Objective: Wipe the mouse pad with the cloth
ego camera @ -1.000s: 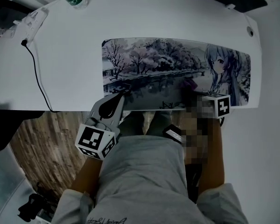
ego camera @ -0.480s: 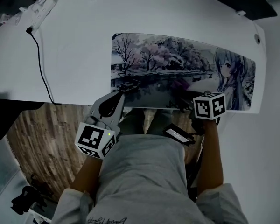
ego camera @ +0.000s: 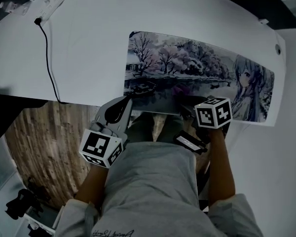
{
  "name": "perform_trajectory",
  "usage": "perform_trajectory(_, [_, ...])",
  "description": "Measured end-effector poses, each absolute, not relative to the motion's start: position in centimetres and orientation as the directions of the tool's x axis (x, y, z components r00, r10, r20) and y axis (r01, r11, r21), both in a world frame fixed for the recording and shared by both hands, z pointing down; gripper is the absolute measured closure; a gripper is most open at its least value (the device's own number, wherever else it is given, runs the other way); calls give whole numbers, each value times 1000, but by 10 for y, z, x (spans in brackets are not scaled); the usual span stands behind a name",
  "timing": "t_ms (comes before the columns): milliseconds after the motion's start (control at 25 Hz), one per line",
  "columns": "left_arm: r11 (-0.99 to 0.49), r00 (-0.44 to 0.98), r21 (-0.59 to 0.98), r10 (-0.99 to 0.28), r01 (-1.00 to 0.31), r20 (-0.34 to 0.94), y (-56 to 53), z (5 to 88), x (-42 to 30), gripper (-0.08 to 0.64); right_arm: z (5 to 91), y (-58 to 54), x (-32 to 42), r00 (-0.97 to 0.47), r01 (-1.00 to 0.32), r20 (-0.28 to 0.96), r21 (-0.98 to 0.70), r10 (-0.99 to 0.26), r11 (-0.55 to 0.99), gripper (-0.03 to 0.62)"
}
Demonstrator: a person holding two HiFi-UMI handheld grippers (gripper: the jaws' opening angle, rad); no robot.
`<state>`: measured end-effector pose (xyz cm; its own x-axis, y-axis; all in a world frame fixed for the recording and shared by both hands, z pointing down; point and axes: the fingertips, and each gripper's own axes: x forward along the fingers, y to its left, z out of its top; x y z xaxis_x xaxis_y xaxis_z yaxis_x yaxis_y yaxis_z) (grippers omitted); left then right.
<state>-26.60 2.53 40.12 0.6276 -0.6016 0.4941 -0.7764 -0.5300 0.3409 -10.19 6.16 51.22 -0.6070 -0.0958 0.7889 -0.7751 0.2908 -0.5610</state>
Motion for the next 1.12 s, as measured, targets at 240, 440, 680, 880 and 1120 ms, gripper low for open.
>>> perform_trajectory(240, [-494, 597, 337, -630, -801, 496, 26, 400, -284, 546, 511, 62, -130, -645, -734, 762, -598, -56, 321, 502])
perform_trajectory(440, [-468, 576, 337, -649, -817, 497, 27, 399, -294, 546, 510, 59, -153, -674, -698, 739, -626, -22, 348, 502])
perform_trajectory(680, [-425, 541, 335, -677, -841, 500, 32, 401, -313, 546, 510, 59, -179, -688, -663, 726, -639, 20, 390, 502])
perform_trajectory(880, [-378, 505, 337, -700, -862, 505, 37, 403, -333, 546, 509, 58, -205, -702, -630, 710, -655, 53, 417, 502])
perform_trajectory(1120, [-329, 466, 339, -725, -881, 507, 46, 406, -353, 546, 509, 59, -234, -710, -595, 699, -662, 88, 456, 502])
